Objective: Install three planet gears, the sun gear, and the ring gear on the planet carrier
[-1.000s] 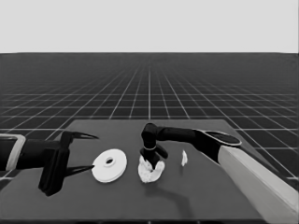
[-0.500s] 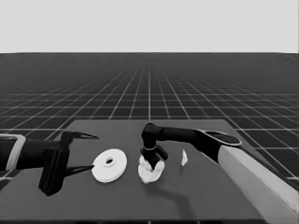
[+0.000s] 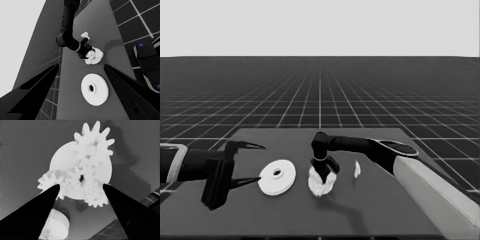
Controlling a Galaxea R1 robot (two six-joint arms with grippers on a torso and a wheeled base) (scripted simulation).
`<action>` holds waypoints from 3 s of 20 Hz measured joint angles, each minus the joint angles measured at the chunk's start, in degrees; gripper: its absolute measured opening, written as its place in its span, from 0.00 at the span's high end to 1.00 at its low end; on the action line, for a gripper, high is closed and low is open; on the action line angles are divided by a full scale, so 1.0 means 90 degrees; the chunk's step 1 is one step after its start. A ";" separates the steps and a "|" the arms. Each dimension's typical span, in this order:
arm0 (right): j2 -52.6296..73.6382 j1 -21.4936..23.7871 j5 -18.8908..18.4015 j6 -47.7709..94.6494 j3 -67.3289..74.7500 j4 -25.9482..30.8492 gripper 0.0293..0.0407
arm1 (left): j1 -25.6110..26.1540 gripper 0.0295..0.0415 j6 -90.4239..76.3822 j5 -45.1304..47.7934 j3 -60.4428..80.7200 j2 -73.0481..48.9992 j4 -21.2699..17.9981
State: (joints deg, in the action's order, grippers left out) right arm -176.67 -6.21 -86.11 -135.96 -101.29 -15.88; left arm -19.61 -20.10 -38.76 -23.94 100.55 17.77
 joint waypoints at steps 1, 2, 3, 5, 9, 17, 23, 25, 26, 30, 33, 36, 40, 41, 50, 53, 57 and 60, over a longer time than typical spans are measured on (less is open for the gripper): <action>0.0000 0.0000 0.0000 -0.0014 0.0000 0.0000 0.23 | 0.0000 0.25 0.0000 0.0000 0.0000 0.0000 0.0000; 0.0000 0.0000 0.0000 -0.0022 0.0000 0.0000 0.21 | 0.0000 0.25 0.0000 0.0000 0.0000 0.0000 0.0000; 0.0000 0.0000 0.0000 -0.0027 0.0000 0.0000 0.20 | 0.0000 0.25 0.0000 0.0000 0.0000 0.0000 0.0000; 0.0000 0.0000 0.0000 -0.0031 0.0000 0.0000 0.19 | 0.0000 0.25 0.0000 0.0000 0.0000 0.0000 0.0000; 0.0056 0.0311 -0.0166 0.2469 0.0245 0.0277 0.12 | 0.0000 0.25 0.0000 0.0000 0.0000 0.0000 0.0000; 0.0103 0.0869 -0.0239 0.6293 0.0458 0.0736 0.19 | 0.0000 0.25 0.0000 0.0000 0.0000 0.0000 0.0000; 0.7708 -0.1416 0.1888 1.2603 0.8140 -0.2431 0.19 | 0.0000 0.25 0.0000 0.0000 0.0000 0.0000 0.0000; 0.8190 -0.1520 0.1997 1.2925 0.8571 -0.2591 0.19 | 0.0000 0.25 0.0000 0.0000 0.0000 0.0000 0.0000; 0.8292 -0.1541 0.2021 1.2995 0.8663 -0.2626 0.19 | 0.0000 0.25 0.0000 0.0000 0.0000 0.0000 0.0000; 0.8415 -0.1565 0.2051 1.3084 0.8778 -0.2671 0.19 | 0.1497 0.07 0.6254 -0.5216 -0.1638 0.2766 0.2662; 0.8427 -0.1567 0.2054 1.3093 0.8790 -0.2676 0.19 | 0.1624 0.22 0.8897 -0.5461 -0.5021 0.4278 -0.0497; 0.8430 -0.1568 0.2055 1.3095 0.8792 -0.2677 0.19 | 0.1698 0.25 0.8952 -0.5346 -0.6178 0.4626 -0.1212; 0.8430 -0.1568 0.2055 1.3095 0.8792 -0.2677 0.19 | 0.2548 0.25 0.8767 -0.4897 -0.6849 0.4866 -0.0662; 0.8430 -0.1568 0.2055 1.3095 0.8792 -0.2677 0.19 | 0.2738 0.25 0.8705 -0.4786 -0.7010 0.4930 -0.0534; 0.8430 -0.1568 0.2055 1.3095 0.8793 -0.2677 0.19 | 0.2967 0.56 0.8602 -0.4619 -0.7272 0.5035 -0.0370; 0.8430 -0.1568 0.2055 1.3095 0.8793 -0.2677 0.19 | 0.2967 0.56 0.8601 -0.4618 -0.7274 0.5035 -0.0369; 0.8430 -0.1568 0.2055 1.3095 0.8793 -0.2677 0.19 | 0.2967 0.56 0.8601 -0.4618 -0.7274 0.5035 -0.0370; 0.8430 -0.1568 0.2055 1.3095 0.8793 -0.2677 0.19 | 0.2208 0.56 0.8861 -0.5114 -0.6659 0.4783 -0.0998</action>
State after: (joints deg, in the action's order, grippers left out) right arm -100.80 -20.32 -67.61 -18.10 -22.16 -39.97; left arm 0.26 59.65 -84.78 -83.87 143.60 8.79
